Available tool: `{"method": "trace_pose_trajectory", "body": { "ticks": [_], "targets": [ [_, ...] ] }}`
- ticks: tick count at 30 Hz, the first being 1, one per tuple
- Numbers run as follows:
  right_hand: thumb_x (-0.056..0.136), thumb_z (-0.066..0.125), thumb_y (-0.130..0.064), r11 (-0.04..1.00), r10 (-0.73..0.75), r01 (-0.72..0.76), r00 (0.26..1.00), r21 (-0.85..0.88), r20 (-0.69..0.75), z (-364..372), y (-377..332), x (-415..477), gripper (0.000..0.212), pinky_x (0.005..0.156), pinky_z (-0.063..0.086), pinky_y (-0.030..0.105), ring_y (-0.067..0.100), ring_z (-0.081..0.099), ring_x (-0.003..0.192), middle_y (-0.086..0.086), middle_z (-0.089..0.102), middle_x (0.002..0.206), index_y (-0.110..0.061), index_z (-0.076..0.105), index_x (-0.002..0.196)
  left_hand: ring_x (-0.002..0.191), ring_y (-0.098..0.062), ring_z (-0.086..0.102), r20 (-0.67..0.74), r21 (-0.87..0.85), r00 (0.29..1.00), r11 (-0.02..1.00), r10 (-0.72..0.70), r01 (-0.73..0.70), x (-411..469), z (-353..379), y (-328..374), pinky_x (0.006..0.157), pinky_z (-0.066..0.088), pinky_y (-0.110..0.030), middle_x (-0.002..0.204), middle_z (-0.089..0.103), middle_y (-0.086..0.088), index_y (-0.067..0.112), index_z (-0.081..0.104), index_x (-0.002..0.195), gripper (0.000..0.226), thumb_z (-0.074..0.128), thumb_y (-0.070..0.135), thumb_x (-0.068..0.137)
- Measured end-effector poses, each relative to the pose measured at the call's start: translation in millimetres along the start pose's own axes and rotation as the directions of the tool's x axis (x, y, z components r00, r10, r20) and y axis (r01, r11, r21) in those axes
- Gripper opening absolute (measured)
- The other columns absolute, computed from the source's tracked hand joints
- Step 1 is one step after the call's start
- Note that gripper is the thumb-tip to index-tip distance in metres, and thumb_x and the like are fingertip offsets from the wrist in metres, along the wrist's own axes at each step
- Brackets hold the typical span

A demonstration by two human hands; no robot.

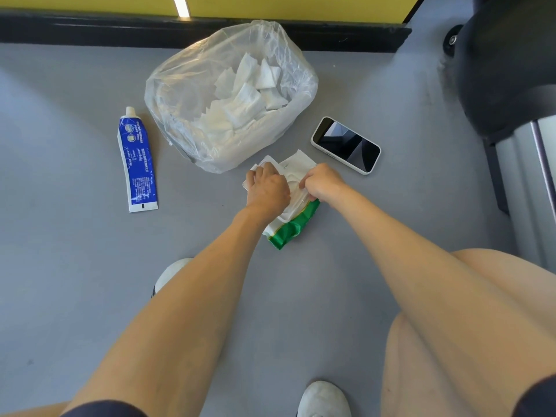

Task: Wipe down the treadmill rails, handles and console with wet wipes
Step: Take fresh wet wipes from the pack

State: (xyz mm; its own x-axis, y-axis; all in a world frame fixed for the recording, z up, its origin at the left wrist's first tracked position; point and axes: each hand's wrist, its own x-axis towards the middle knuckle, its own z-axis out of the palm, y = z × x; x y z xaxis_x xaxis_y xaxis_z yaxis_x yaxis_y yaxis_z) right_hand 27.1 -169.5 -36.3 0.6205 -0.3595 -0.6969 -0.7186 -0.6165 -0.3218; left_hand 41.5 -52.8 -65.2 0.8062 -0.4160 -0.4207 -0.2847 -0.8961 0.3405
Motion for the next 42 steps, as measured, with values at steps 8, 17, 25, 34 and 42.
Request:
{"method": "trace_pose_trajectory", "body": {
  "ticks": [8,17,25,34,42],
  "targets": [
    [0.088,0.041,-0.004,1.0,0.005,-0.005,1.0,0.026,0.0,0,1,-3,0.034,0.09,0.052,0.04,0.035,0.061,0.102,0.018,0.064,0.114,-0.003,0.064,0.113,0.123,-0.029,0.039,-0.106,0.359,0.983,0.927,0.152,-0.105,-17,6,11,0.114,0.011,-0.049,0.129,0.045,-0.007,0.018,0.067,0.105,0.019,0.062,0.024,0.088],
    [0.086,0.041,0.001,0.995,-0.026,0.022,0.999,0.092,0.04,-3,-4,-10,0.034,0.082,0.052,0.035,0.032,0.066,0.094,0.018,0.068,0.104,0.0,0.064,0.112,0.106,-0.025,0.045,-0.098,0.44,0.992,0.898,0.078,-0.027,-16,0,9,0.103,0.026,-0.039,0.11,0.048,-0.007,0.013,0.064,0.099,0.018,0.064,0.012,0.081],
    [0.087,0.044,-0.003,0.996,-0.071,0.068,0.996,0.054,0.048,-2,-6,-11,0.029,0.054,0.044,0.025,0.029,0.069,0.085,0.02,0.07,0.093,0.002,0.066,0.104,0.076,-0.021,0.046,0.214,-0.285,0.956,0.923,-0.199,0.256,16,-24,-16,0.086,0.038,-0.033,0.069,0.046,-0.001,0.015,0.048,0.068,0.019,0.062,0.022,0.079],
    [0.08,0.072,-0.023,0.991,-0.129,0.129,0.991,-0.028,-0.018,2,-3,-10,0.027,0.077,0.043,0.028,0.023,0.056,0.1,0.002,0.057,0.102,-0.017,0.054,0.099,0.071,-0.018,0.046,0.334,-0.761,0.94,0.567,-0.075,0.316,-1,-45,-34,0.068,0.037,-0.027,0.074,0.052,-0.002,0.009,0.054,0.073,0.016,0.052,0.016,0.087],
    [0.082,0.072,-0.027,0.989,-0.142,0.139,0.989,-0.053,-0.04,5,-5,-9,0.033,0.082,0.045,0.032,0.028,0.057,0.107,0.009,0.062,0.114,-0.011,0.058,0.106,0.075,-0.015,0.045,0.25,-0.62,0.968,0.765,-0.021,0.176,6,-43,-23,0.063,0.037,-0.024,0.082,0.05,0.003,0.012,0.054,0.091,0.017,0.067,0.021,0.084]
  ]
}}
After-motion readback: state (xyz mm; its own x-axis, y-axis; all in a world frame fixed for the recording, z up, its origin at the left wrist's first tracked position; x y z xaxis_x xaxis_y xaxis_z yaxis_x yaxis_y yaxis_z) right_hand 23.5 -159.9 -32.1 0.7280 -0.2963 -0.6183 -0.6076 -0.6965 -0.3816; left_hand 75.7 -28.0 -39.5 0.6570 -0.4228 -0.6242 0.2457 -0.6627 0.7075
